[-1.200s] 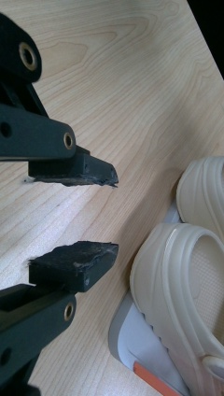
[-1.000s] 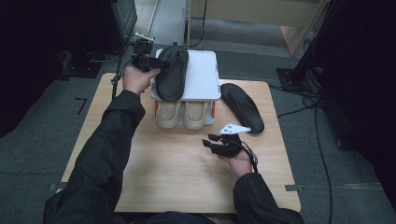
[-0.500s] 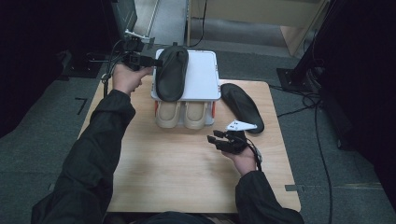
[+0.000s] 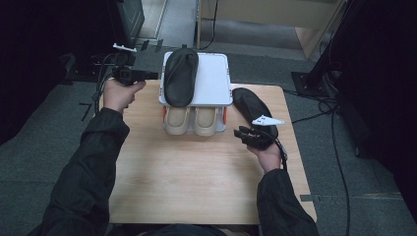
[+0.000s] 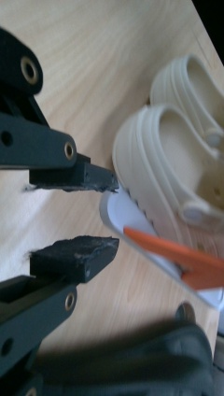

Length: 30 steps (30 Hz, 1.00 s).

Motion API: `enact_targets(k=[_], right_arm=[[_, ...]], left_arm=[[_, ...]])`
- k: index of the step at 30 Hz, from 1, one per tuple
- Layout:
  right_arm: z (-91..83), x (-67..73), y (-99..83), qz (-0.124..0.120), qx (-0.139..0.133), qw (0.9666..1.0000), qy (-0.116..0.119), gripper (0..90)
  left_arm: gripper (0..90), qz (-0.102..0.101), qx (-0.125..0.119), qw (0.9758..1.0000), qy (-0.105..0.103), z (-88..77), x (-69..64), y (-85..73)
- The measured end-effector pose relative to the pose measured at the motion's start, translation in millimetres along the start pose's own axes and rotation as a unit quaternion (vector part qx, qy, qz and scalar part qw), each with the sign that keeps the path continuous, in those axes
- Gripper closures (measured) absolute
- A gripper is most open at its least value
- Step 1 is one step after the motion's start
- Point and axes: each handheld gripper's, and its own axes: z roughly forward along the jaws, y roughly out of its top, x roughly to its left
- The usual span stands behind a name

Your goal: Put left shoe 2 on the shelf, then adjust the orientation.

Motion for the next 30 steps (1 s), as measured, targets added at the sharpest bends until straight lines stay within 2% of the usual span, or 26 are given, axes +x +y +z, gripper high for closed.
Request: enact_targets(k=[6, 9, 12, 17, 23, 25, 30], right_arm=[[2.6, -21.3, 2.5, 0.007, -0.003, 0.9998, -0.019, 73.0], [3.4, -32.5, 2.0, -0.001, 0.005, 0.9997, -0.024, 75.0], [4.1, -43.6, 1.1, 0.008, 0.014, 0.9992, -0.037, 76.2], [1.7, -61.5, -0.9, 0.022, 0.009, 0.9978, -0.061, 79.2], [-1.0, -83.3, -2.8, 0.028, 0.015, 0.9957, -0.087, 79.7], [0.6, -87.1, -5.0, 0.037, 0.017, 0.995, -0.091, 79.7], [2.1, -88.1, -5.7, 0.03, 0.018, 0.9944, -0.1, 79.7]], left_arm=[[64.3, 0.006, 0.01, 0.9999, 0.002, 0.8, 4.7, -22.7], [64.6, 0.011, 0.01, 0.9999, -0.001, 1.3, 7.3, -33.0], [65.7, 0.013, 0.011, 0.9998, -0.006, 2.6, 10.1, -45.1], [65.6, 0.009, 0.009, 0.9999, -0.005, 2.6, 14.6, -61.3], [65.1, 0.002, 0.006, 0.9999, -0.014, 5.0, 18.9, -75.5], [64.6, 0.004, 0.006, 0.9998, -0.017, 6.5, 18.1, -81.1], [65.1, 0.005, 0.005, 0.9998, -0.017, 10.6, 17.2, -93.8]])
